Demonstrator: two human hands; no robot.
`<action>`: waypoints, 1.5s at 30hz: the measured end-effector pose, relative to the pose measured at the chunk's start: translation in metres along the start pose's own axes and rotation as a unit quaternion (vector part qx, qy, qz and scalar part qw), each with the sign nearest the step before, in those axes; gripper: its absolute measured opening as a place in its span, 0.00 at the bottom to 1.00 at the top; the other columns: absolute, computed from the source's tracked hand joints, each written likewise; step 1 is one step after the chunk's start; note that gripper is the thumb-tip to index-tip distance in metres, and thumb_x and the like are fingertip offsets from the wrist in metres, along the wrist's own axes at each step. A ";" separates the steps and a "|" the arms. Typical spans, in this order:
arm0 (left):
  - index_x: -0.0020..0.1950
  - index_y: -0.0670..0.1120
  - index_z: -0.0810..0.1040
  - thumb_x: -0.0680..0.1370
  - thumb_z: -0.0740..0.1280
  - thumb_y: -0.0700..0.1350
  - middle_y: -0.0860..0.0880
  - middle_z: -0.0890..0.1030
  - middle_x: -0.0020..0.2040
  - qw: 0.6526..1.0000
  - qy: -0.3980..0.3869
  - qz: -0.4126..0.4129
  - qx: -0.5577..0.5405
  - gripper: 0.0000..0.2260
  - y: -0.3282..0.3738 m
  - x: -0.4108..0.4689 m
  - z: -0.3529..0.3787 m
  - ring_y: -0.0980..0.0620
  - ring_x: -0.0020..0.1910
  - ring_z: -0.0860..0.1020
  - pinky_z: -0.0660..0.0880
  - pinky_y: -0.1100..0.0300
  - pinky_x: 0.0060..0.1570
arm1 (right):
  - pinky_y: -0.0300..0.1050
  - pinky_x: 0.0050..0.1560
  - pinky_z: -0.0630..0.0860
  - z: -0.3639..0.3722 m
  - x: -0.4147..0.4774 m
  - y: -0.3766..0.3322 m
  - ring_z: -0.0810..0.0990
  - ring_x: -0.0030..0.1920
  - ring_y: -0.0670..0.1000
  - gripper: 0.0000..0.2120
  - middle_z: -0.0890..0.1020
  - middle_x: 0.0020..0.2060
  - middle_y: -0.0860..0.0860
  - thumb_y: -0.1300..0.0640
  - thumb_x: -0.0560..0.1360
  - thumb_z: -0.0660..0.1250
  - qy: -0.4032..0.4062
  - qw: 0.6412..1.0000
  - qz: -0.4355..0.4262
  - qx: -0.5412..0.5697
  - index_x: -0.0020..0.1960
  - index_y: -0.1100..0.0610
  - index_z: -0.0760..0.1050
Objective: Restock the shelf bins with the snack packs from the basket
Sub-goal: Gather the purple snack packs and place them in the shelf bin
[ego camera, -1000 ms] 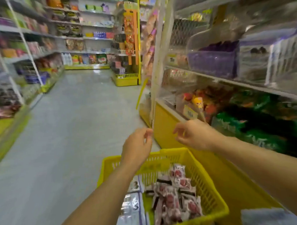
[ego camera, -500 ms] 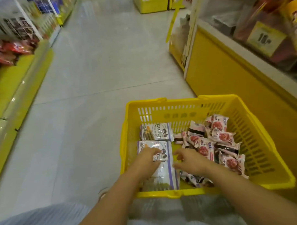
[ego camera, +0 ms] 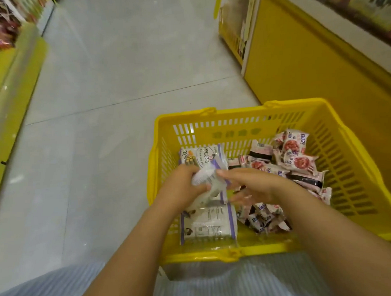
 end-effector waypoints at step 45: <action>0.62 0.53 0.75 0.79 0.65 0.49 0.54 0.83 0.54 0.902 0.169 -0.024 -0.396 0.12 -0.007 -0.001 -0.055 0.53 0.52 0.82 0.79 0.51 0.52 | 0.32 0.32 0.73 0.001 -0.025 -0.046 0.77 0.29 0.38 0.07 0.80 0.32 0.44 0.56 0.76 0.67 0.055 0.985 -0.097 -0.131 0.53 0.51 0.81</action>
Point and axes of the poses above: each hand's wrist, its own x-axis towards the middle knuckle, its own z-axis out of the palm, y = z × x, the point moved 5 cm from there along x, towards the middle knuckle
